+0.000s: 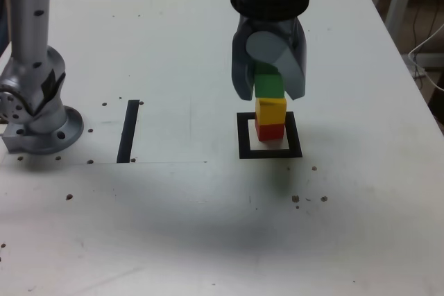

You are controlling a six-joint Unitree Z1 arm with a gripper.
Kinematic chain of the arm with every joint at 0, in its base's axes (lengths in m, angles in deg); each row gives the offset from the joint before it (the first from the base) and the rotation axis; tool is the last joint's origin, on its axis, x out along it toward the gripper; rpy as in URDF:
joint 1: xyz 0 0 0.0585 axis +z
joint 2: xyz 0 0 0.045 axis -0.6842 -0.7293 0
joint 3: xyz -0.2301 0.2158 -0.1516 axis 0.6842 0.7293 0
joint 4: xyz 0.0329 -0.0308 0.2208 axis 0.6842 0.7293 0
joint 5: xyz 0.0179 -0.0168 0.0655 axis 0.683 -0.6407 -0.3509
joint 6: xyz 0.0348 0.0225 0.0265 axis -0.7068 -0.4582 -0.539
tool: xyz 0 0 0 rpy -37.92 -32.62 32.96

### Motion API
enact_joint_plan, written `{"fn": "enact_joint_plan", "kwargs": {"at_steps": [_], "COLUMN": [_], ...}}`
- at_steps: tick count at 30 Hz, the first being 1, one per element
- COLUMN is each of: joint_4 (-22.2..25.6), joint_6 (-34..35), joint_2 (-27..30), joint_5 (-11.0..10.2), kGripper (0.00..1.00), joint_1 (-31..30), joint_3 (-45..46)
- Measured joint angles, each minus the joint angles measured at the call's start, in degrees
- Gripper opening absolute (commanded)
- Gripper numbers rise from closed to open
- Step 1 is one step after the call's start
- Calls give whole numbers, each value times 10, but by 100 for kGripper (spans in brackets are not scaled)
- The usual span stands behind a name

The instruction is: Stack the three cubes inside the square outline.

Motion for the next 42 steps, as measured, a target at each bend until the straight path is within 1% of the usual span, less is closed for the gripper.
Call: {"fn": "enact_joint_plan", "kwargs": {"at_steps": [9, 18, 22, 25, 32, 38, 42], "joint_4": [-4, -39, -48, -48, -42, -40, -39], "joint_6": [-5, 9, 12, 13, 13, 13, 13], "joint_2": [-8, -23, -29, -34, -35, -35, -35], "joint_5": [-8, -5, -7, -10, -29, -30, -27], "kGripper": [22, 22, 22, 22, 22, 22, 22], "joint_1": [25, 26, 27, 30, 32, 33, 33], "joint_3": [4, 18, 21, 23, 27, 28, 29]}}
